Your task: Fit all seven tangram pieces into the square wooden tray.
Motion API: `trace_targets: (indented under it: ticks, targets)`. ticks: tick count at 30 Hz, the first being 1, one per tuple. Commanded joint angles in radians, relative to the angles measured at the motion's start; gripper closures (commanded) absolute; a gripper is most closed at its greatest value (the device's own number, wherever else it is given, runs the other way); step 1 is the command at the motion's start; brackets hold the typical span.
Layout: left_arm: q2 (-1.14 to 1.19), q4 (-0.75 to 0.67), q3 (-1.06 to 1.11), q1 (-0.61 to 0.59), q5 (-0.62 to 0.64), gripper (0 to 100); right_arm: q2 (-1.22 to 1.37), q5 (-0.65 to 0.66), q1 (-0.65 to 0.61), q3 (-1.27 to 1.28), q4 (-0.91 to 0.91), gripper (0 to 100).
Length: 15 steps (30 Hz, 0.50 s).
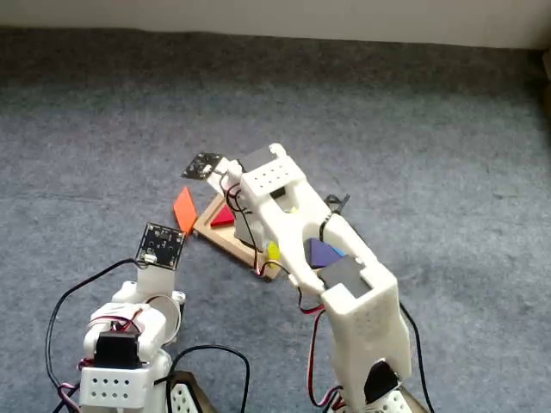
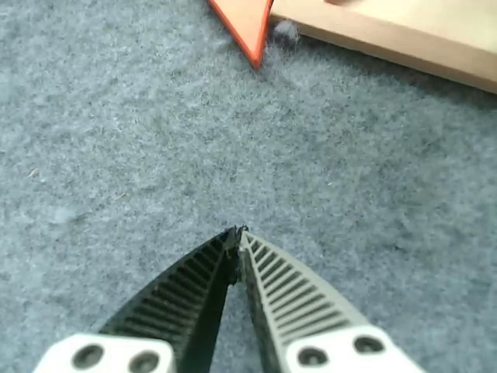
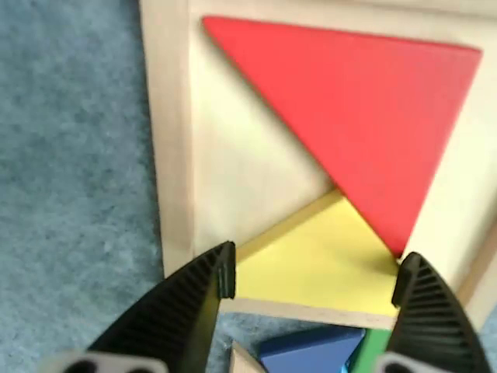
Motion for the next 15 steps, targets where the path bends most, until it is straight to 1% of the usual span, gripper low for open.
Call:
trace_targets:
  ticks: [1,5,10,13,15]
  targets:
    - [-0.015,0.003,0.021,-0.007,0.009,97,-0.209,0.009,0.004,0.134,-0.122,68.8]
    - [-0.015,0.003,0.021,-0.007,0.009,97,-0.317,0.003,0.019,0.263,-0.291,68.8]
    - [-0.015,0.003,0.021,-0.007,0.009,97,-0.329,0.009,-0.015,0.338,-0.452,68.6]
    - [-0.015,0.003,0.021,-0.007,0.009,97,-0.326,0.009,-0.036,0.340,-0.516,68.6]
    - [-0.015,0.003,0.021,-0.007,0.009,97,-0.294,0.009,-0.044,0.334,-0.522,68.6]
